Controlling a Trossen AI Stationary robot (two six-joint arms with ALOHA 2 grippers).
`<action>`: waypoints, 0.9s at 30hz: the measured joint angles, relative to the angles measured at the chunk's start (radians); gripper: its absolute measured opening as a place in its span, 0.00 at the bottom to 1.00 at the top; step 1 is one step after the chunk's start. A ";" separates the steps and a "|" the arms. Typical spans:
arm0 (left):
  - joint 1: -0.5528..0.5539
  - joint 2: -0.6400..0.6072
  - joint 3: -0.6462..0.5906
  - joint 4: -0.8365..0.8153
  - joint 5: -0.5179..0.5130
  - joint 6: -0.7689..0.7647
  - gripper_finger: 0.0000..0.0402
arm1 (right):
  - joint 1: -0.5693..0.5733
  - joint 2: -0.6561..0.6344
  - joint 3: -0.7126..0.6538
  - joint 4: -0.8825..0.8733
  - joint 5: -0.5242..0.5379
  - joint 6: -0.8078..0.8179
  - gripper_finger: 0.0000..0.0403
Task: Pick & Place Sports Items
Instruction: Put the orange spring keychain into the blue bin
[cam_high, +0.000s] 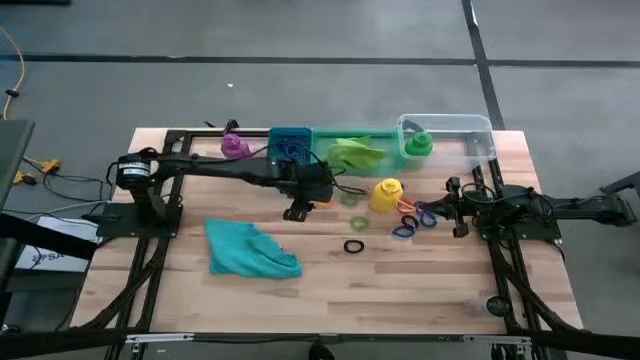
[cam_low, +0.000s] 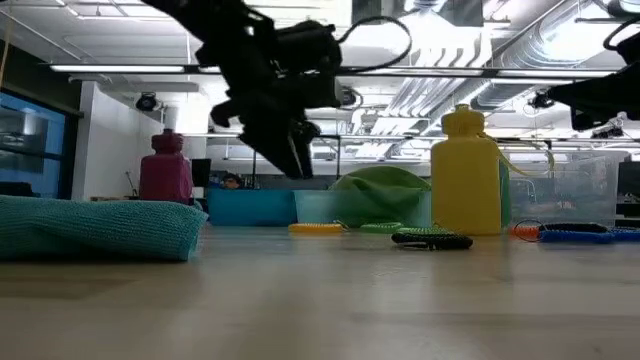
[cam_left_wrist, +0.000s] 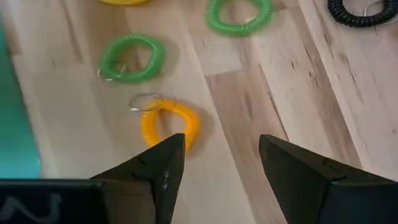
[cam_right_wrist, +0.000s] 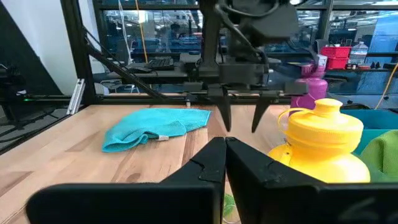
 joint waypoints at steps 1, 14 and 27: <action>0.005 0.000 -0.007 0.008 0.012 0.000 0.41 | 0.000 0.000 0.000 0.000 0.000 0.000 0.00; 0.048 0.103 -0.035 0.100 0.019 -0.057 0.41 | 0.000 0.000 0.000 0.000 0.000 0.000 0.00; 0.056 0.204 -0.031 0.133 0.044 -0.071 0.41 | 0.000 0.000 0.000 0.000 0.000 0.000 0.00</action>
